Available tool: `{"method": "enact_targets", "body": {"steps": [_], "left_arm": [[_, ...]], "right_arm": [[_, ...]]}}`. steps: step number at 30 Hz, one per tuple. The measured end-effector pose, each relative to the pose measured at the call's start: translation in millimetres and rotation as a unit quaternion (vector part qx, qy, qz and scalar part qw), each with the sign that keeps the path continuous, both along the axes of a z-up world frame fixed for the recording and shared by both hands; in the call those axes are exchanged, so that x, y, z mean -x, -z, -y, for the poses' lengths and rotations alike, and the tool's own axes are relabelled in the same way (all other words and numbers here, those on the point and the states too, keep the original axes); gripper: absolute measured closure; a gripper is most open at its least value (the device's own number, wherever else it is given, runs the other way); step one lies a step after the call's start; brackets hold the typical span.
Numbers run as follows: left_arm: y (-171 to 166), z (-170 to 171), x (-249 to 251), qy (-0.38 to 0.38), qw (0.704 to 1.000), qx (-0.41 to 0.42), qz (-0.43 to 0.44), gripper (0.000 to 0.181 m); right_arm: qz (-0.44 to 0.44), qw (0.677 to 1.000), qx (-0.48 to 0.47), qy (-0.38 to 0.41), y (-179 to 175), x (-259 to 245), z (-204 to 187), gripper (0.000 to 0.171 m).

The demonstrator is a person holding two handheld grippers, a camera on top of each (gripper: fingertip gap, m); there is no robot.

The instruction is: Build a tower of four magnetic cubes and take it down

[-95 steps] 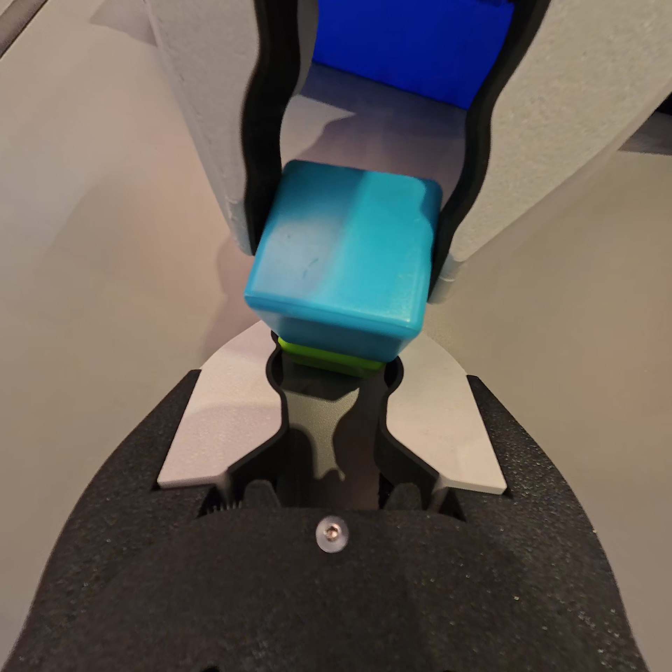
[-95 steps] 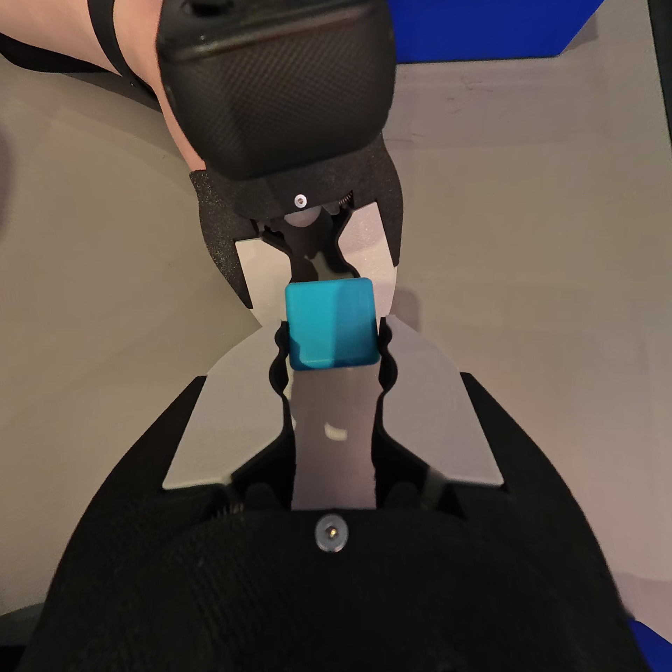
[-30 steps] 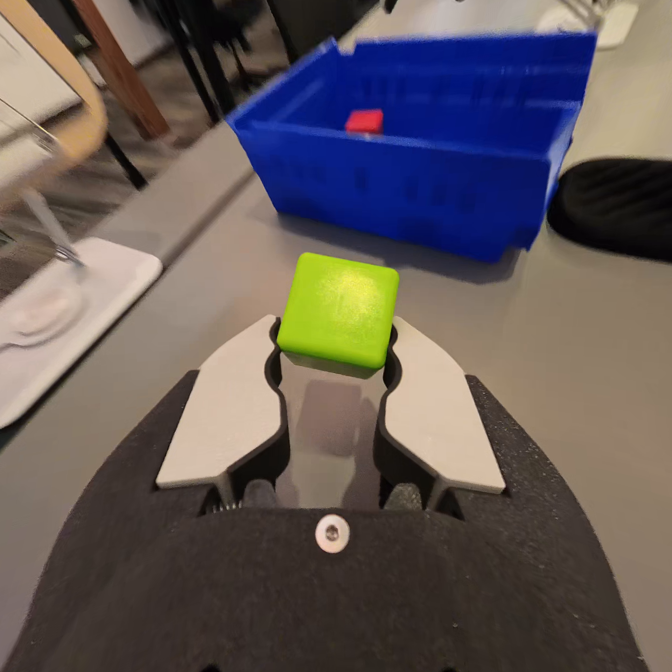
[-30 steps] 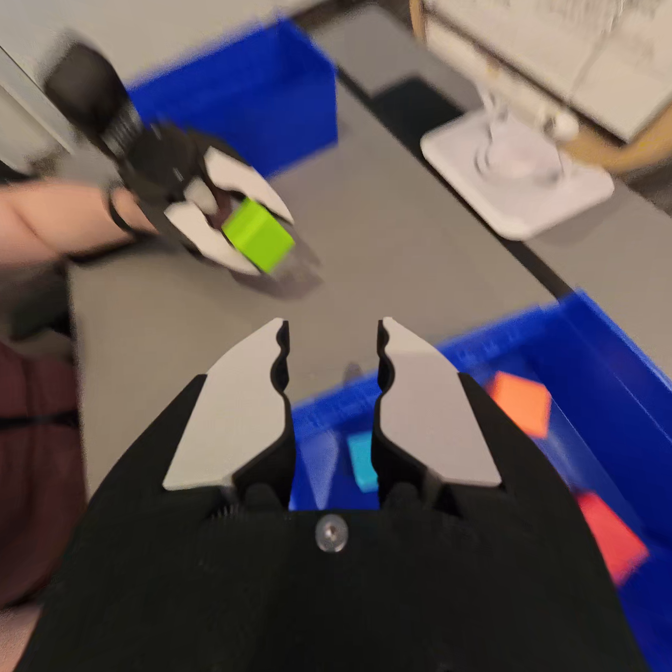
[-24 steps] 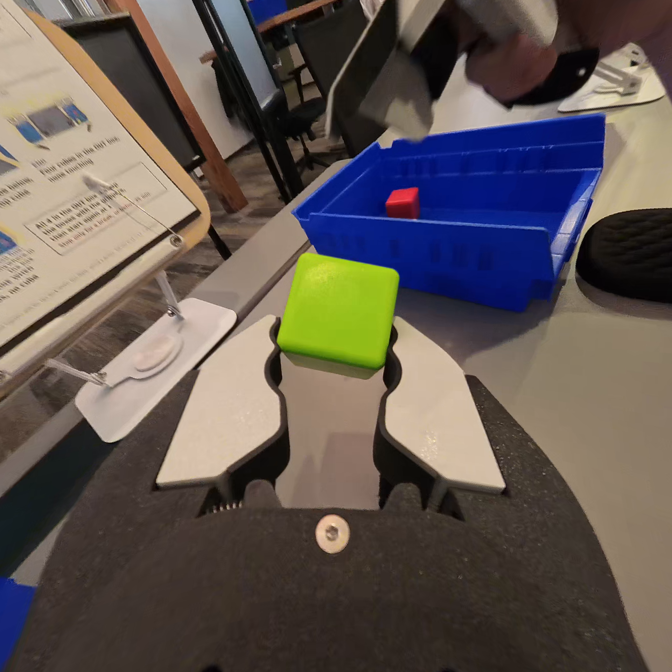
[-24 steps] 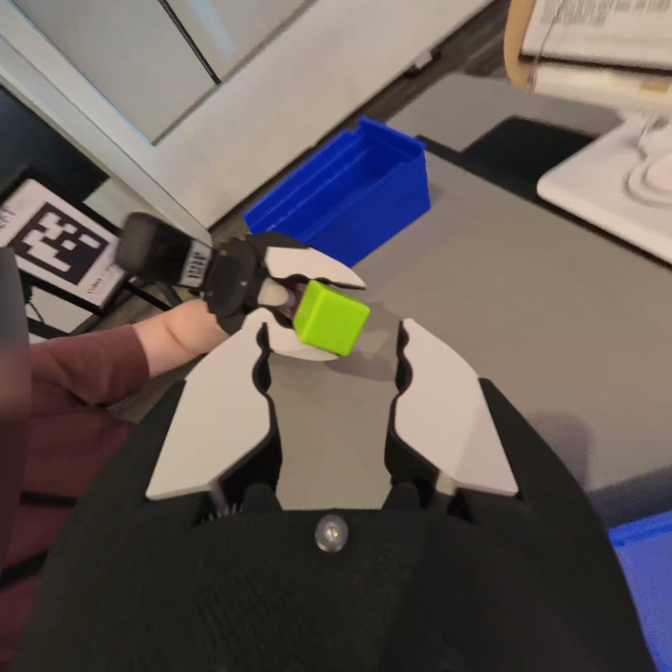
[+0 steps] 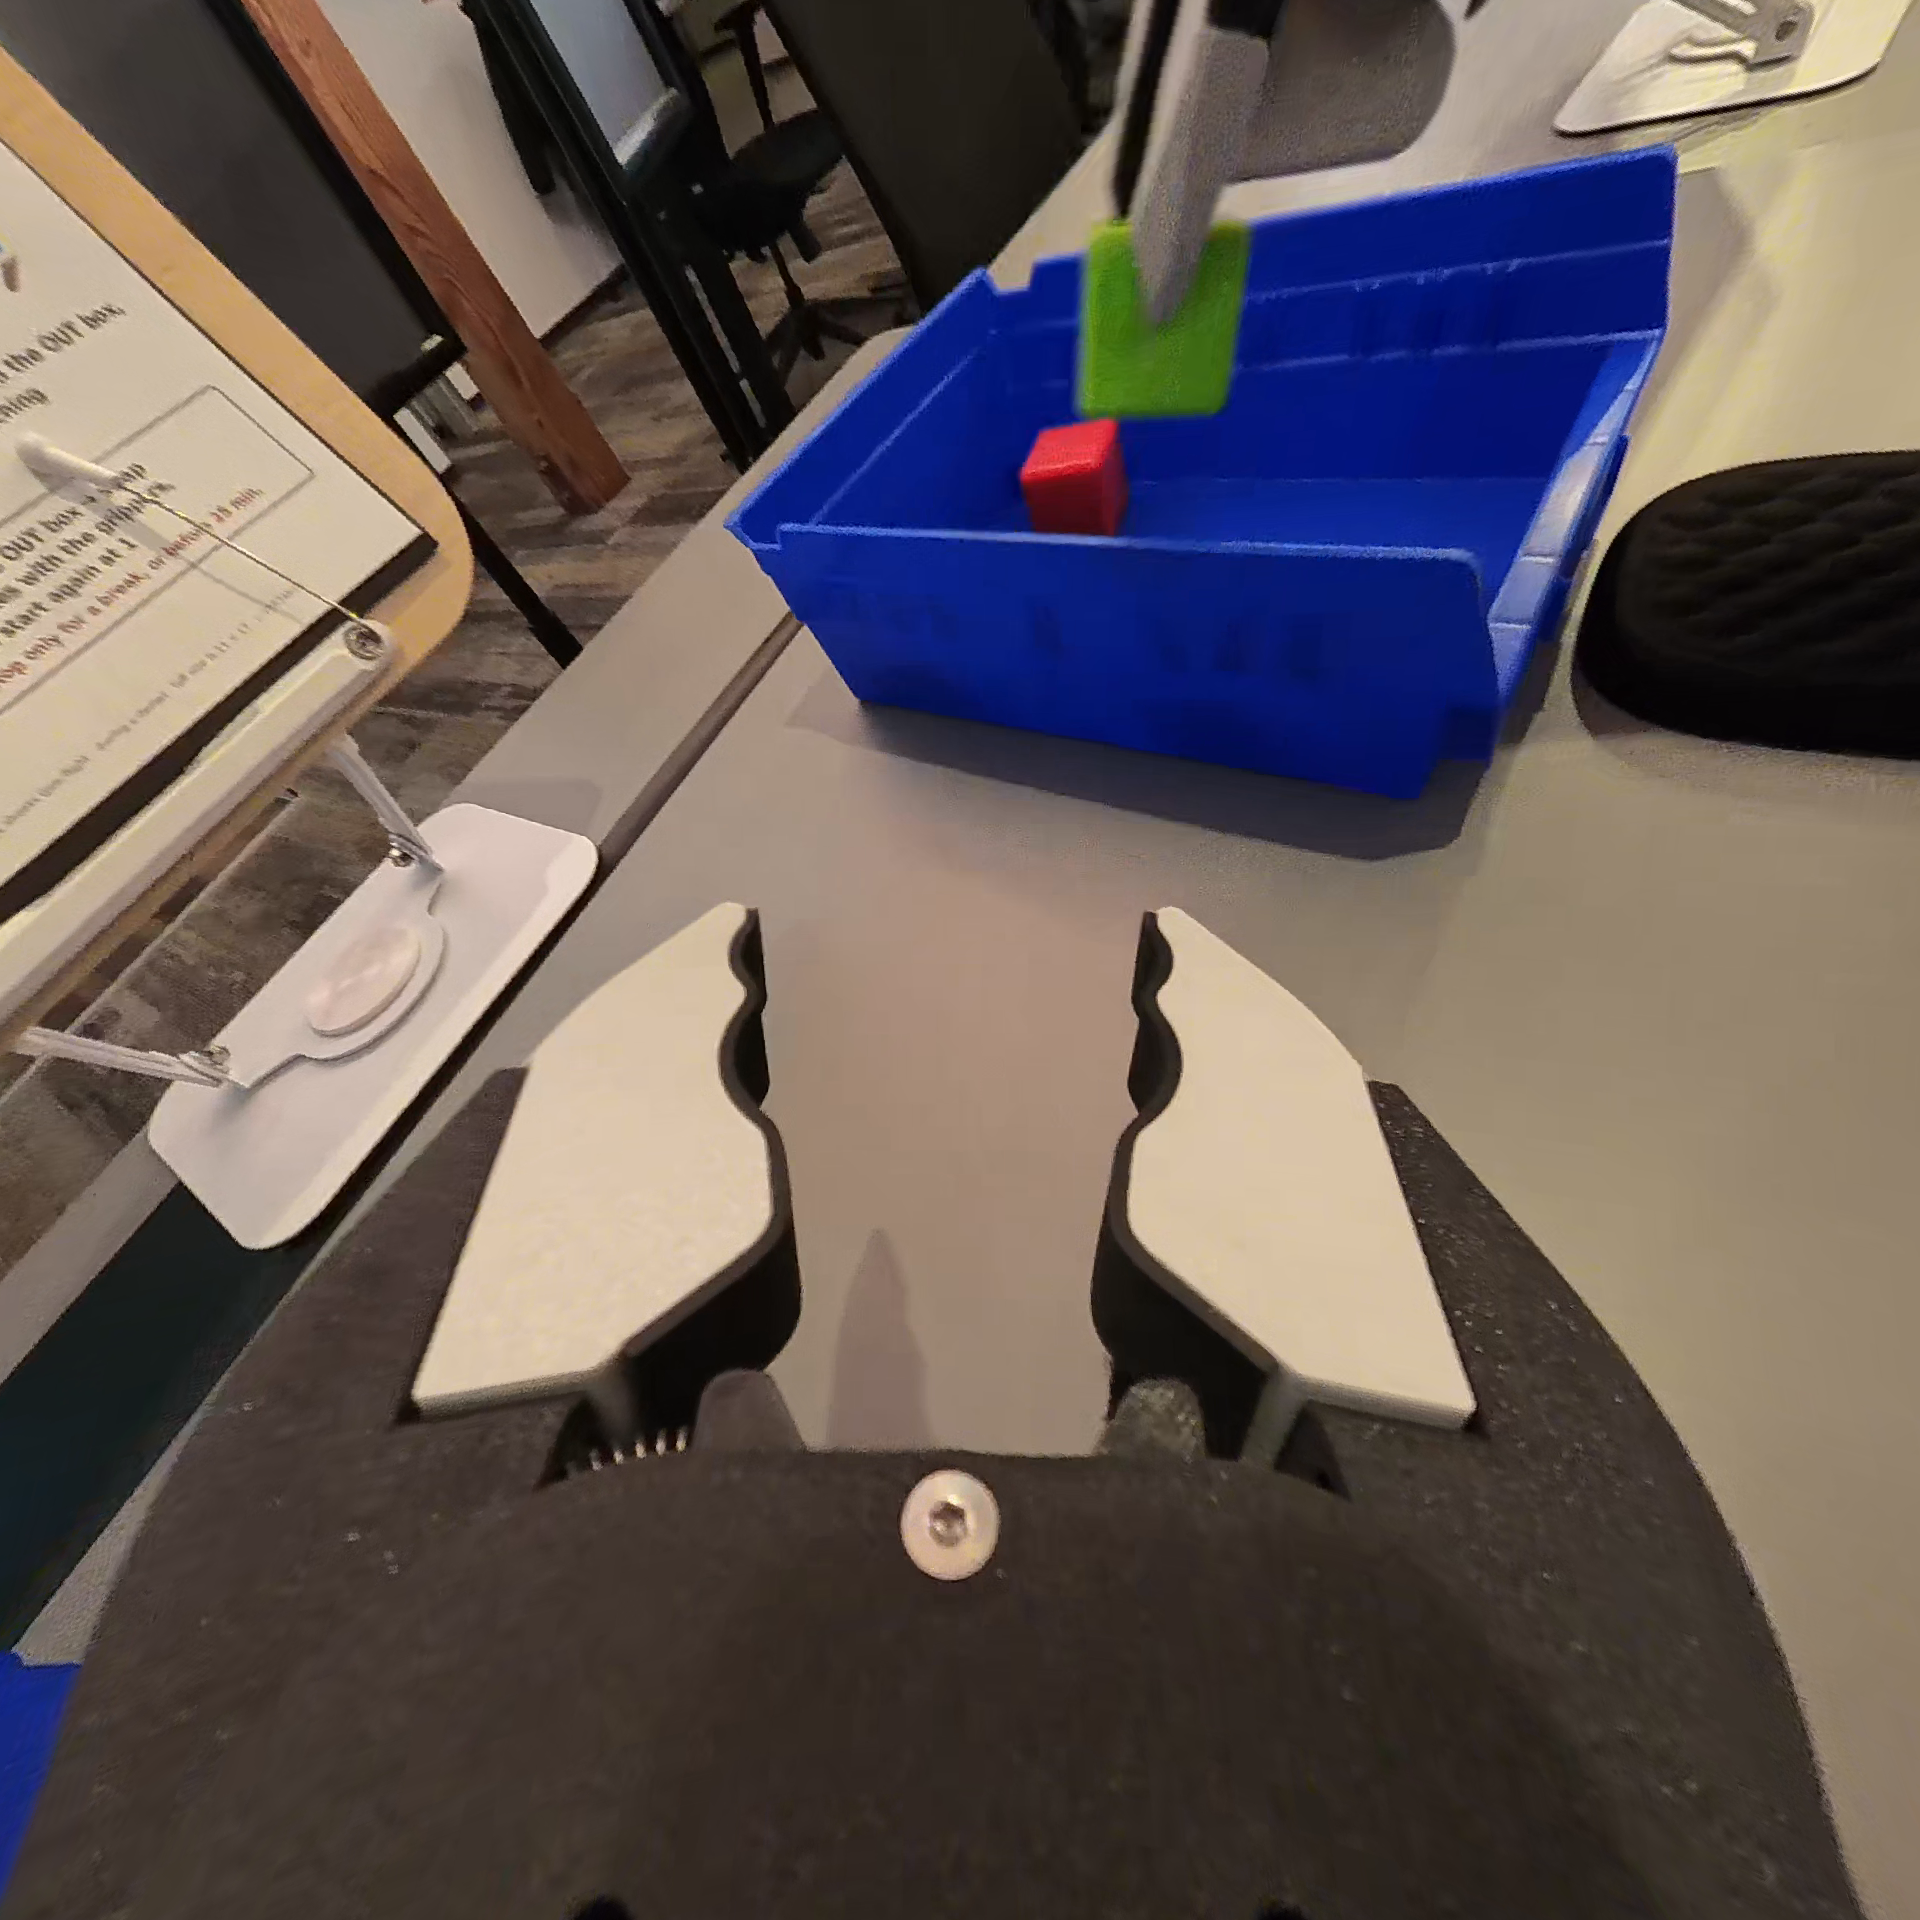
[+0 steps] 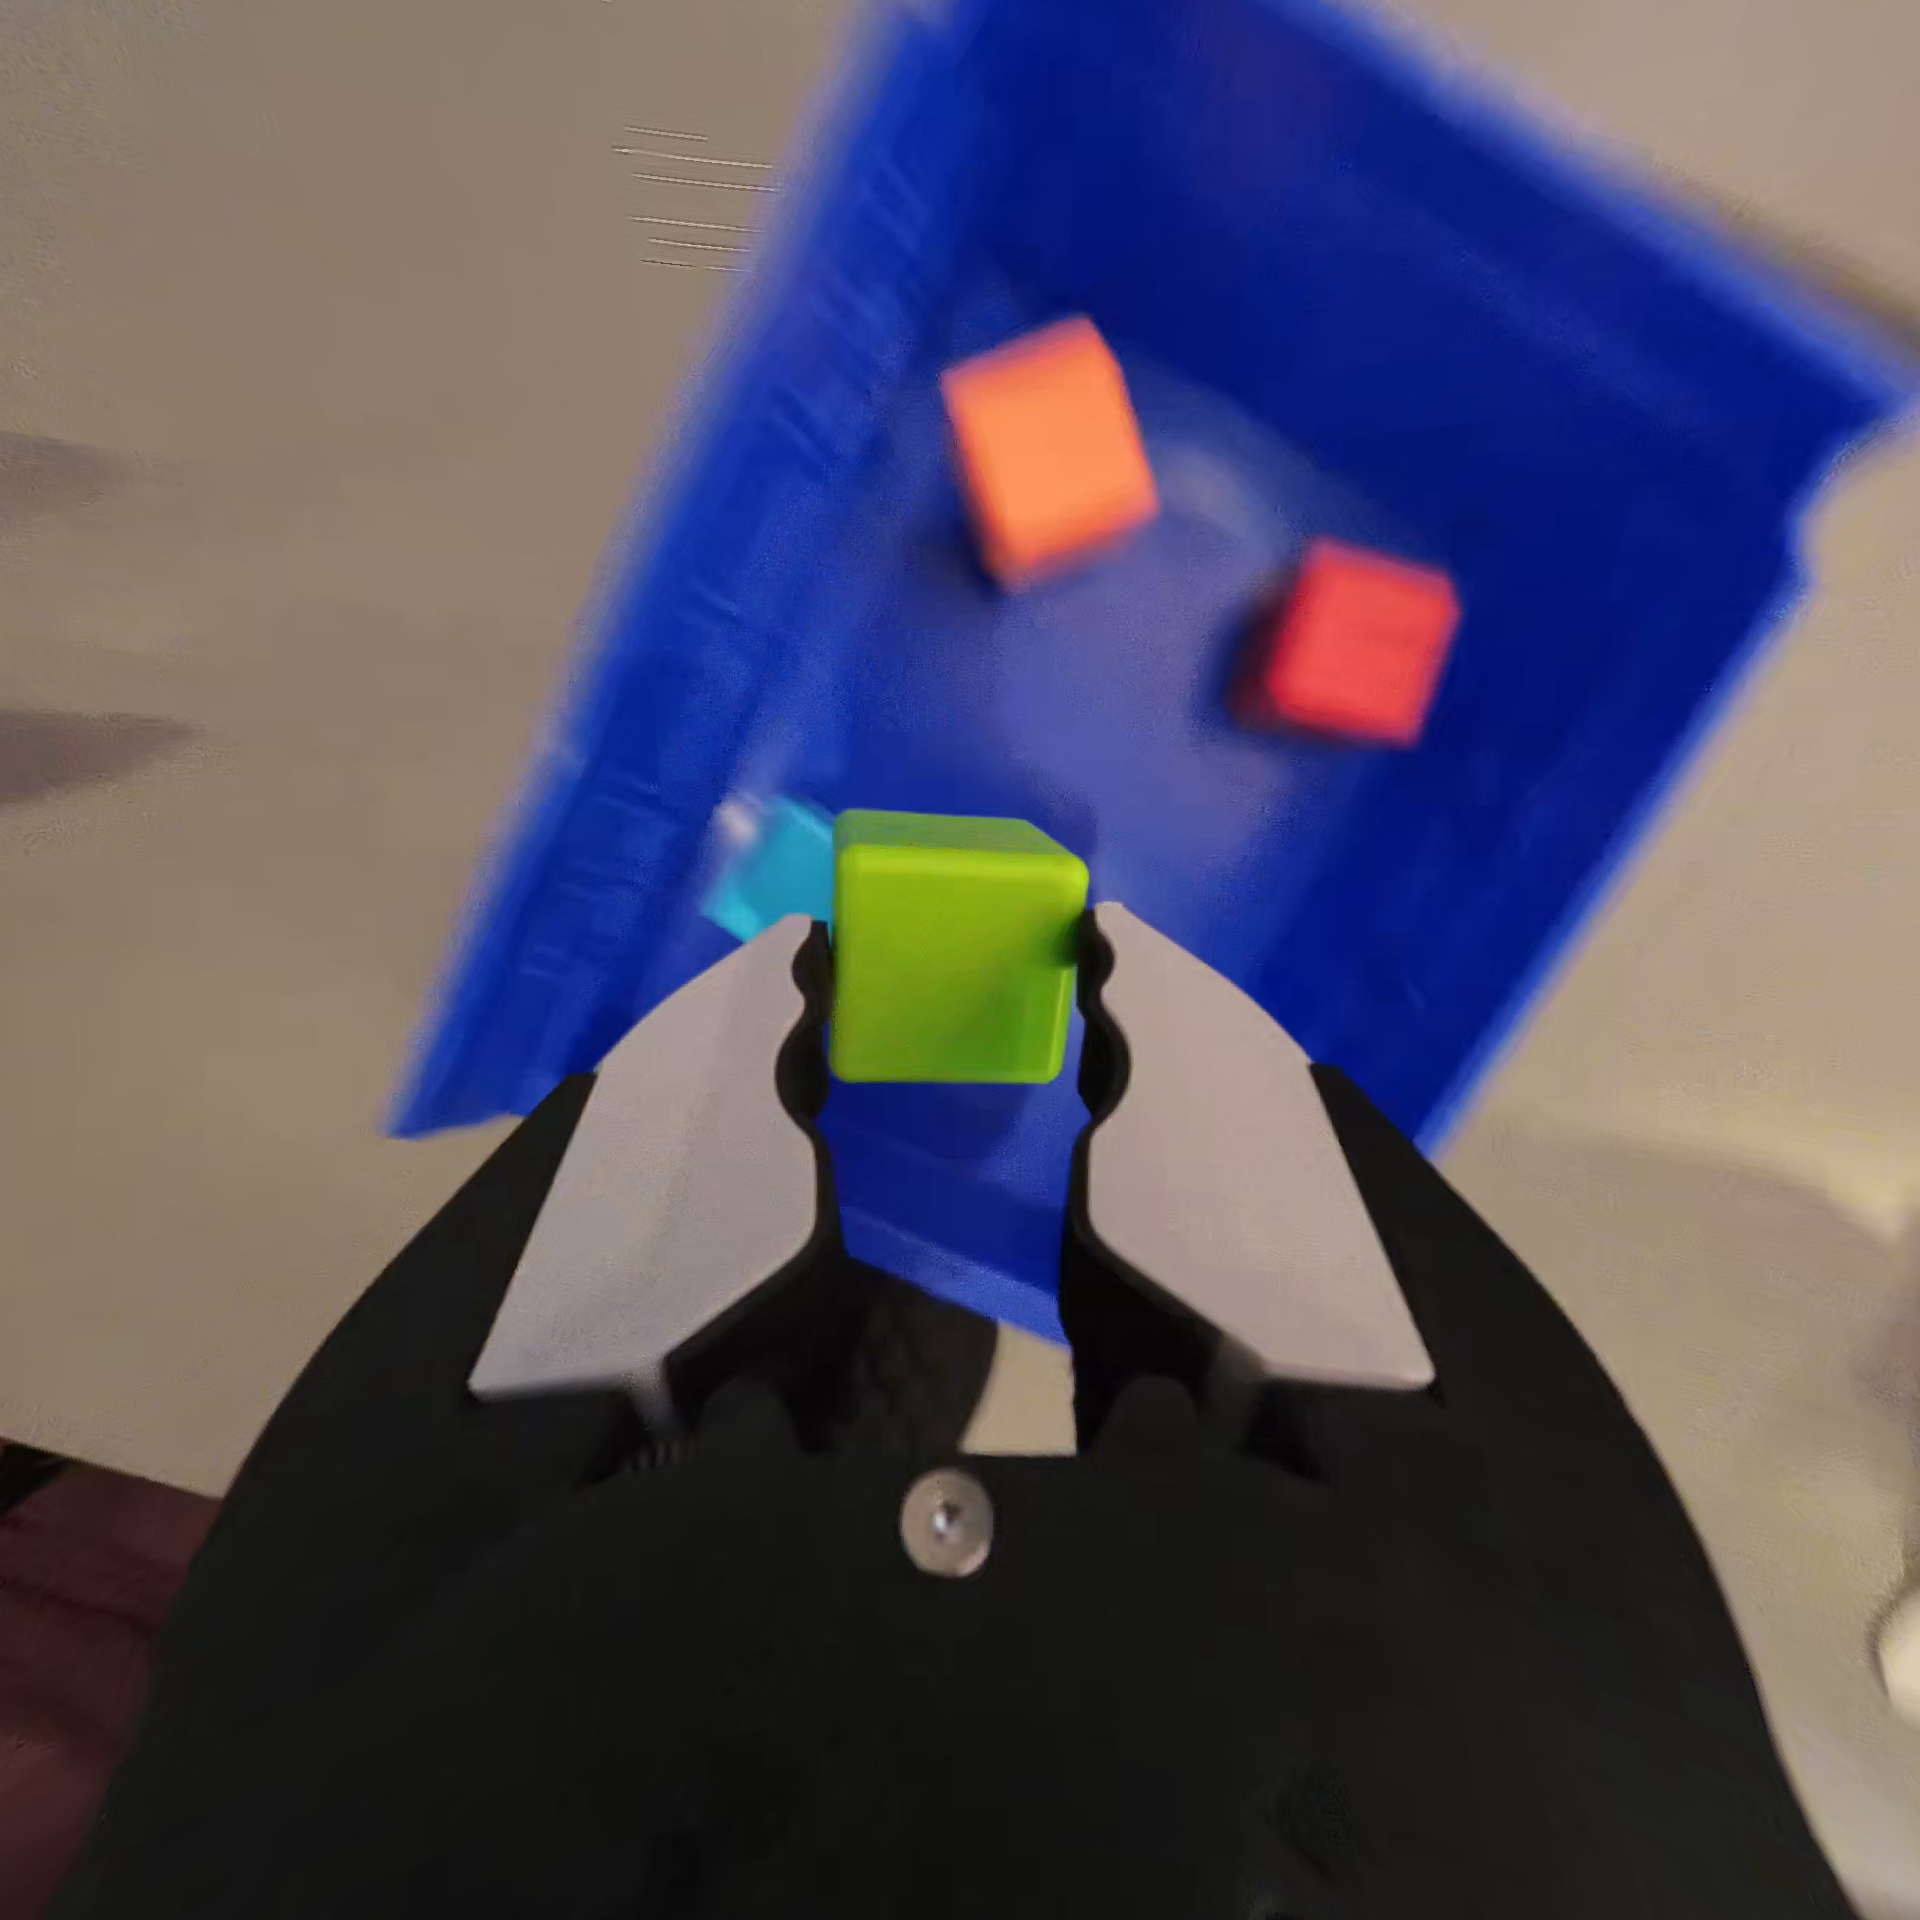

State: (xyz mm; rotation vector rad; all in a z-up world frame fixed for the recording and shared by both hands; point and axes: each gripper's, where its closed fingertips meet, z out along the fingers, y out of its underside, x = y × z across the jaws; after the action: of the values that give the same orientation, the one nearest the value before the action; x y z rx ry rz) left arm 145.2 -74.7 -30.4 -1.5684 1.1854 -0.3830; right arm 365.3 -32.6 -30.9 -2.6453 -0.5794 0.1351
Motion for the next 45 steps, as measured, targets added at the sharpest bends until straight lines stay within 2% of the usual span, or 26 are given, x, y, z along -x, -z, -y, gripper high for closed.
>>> {"method": "enact_targets", "body": {"steps": [2,5,11,15,18,22,25,28,31,32,33,35,38,41,45], "left_arm": [[1.0,0.6,-0.9,0.001,1.000,0.002,-0.008,0.113],[2.6,3.1,-1.9,0.004,1.000,0.001,-0.020,0.113],[4.2,4.9,-0.7,0.005,0.999,-0.010,-0.037,0.114],[4.9,2.2,2.4,-0.002,0.999,0.002,-0.038,0.112],[-5.1,-0.6,11.3,-0.016,0.999,0.014,-0.034,0.110],[-52.5,-17.9,53.9,-0.085,0.996,-0.006,-0.014,0.111],[-93.4,-35.3,117.2,-0.170,0.985,-0.017,0.000,0.113],[-104.0,-50.1,198.8,-0.273,0.962,-0.001,-0.029,0.118],[-96.7,-60.6,293.6,-0.403,0.910,0.010,-0.095,0.119],[-90.6,-60.7,323.1,-0.441,0.889,0.022,-0.117,0.118],[-83.0,-59.3,347.2,-0.469,0.873,0.044,-0.127,0.118],[-62.6,-55.7,376.9,-0.491,0.857,0.111,-0.109,0.119],[-26.5,-44.4,411.5,-0.517,0.820,0.221,-0.103,0.115],[2.1,-37.2,444.9,-0.553,0.778,0.272,-0.122,0.114],[38.6,-33.9,458.7,-0.556,0.748,0.346,-0.113,0.117]], "right_arm": [[0.041,0.994,0.084,0.057,34.3,-45.2,9.7,0.125],[0.069,0.979,0.176,0.080,76.9,-73.3,15.7,0.125],[0.118,0.967,0.219,0.062,102.5,-87.7,16.6,0.124],[0.129,0.965,0.219,0.057,99.0,-88.5,20.9,0.122],[0.124,0.976,0.173,0.048,78.2,-86.7,16.2,0.123],[0.074,0.993,-0.001,0.095,17.7,-99.9,-12.4,0.124],[0.019,0.985,-0.065,0.158,1.8,-123.8,-25.4,0.123],[0.009,0.979,-0.025,0.200,26.1,-147.3,-25.9,0.119],[0.006,0.978,0.023,0.205,52.5,-153.5,-24.5,0.119],[-0.002,0.979,0.032,0.203,58.5,-151.6,-25.8,0.121],[-0.009,0.979,0.042,0.199,63.5,-148.7,-26.3,0.133],[-0.045,0.981,0.061,0.178,68.2,-134.7,-26.6,0.163],[-0.056,0.978,0.068,0.189,68.7,-131.4,-26.4,0.164],[-0.061,0.977,0.067,0.192,68.7,-131.1,-26.2,0.164],[-0.068,0.977,0.067,0.190,68.5,-130.1,-25.5,0.164]]}}
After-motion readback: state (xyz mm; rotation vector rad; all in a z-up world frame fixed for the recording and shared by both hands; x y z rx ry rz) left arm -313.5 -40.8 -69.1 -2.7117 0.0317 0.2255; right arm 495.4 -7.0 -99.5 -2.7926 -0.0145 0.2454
